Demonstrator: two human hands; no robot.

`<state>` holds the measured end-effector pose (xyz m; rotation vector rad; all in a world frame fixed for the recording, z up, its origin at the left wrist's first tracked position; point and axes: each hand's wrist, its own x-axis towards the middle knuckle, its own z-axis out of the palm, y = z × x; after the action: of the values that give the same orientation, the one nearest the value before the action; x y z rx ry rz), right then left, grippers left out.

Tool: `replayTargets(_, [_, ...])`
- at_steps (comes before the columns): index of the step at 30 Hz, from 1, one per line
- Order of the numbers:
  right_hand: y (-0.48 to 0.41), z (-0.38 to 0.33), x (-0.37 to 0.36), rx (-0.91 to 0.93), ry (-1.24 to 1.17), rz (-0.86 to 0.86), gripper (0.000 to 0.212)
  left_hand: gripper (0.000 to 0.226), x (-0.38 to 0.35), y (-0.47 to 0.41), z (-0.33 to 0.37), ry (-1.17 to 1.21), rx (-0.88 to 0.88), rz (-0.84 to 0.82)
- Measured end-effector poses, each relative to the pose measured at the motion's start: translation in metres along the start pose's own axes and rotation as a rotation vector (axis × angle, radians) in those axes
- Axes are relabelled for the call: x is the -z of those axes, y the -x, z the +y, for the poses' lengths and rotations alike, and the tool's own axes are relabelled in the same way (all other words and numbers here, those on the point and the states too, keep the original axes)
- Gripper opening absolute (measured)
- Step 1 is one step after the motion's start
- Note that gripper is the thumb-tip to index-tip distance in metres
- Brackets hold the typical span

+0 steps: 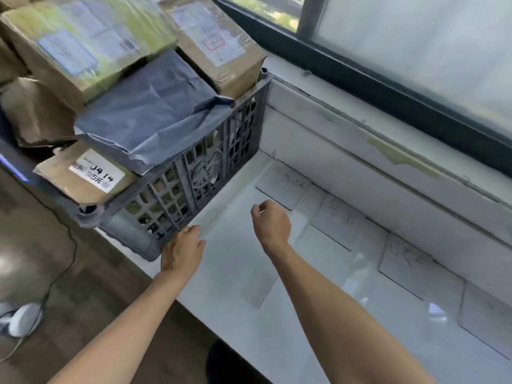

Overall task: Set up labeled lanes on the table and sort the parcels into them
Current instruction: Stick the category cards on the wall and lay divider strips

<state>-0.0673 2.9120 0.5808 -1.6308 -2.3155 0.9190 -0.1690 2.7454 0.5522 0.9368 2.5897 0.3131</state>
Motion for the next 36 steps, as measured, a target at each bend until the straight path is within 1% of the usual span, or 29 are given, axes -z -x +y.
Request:
replayTargets(6, [-0.056,-0.016,-0.033,-0.077,-0.037,-0.021,0.036,0.030,-0.027,-0.013,-0.005,0.075,-0.004,0.059])
replayTargets(11, [-0.094,-0.028,-0.046,-0.095,-0.043,-0.018,0.053,0.024,-0.033,-0.014,-0.008,0.117,-0.042,0.119])
replayTargets(13, [-0.102,-0.031,-0.049,-0.116,-0.037,-0.020,0.049,0.021,-0.033,-0.015,-0.008,0.124,-0.061,0.123])
replayTargets(17, [-0.108,-0.038,-0.053,-0.134,-0.030,-0.012,0.031,0.022,-0.032,-0.017,-0.008,0.164,-0.074,0.112])
replayTargets(31, [-0.112,-0.046,-0.059,-0.127,0.002,-0.016,0.030,0.021,-0.030,-0.022,-0.014,0.171,-0.052,0.152])
replayTargets(36, [-0.111,-0.047,-0.059,-0.133,0.012,0.012,0.027,0.020,-0.031,-0.023,-0.017,0.150,-0.056,0.162])
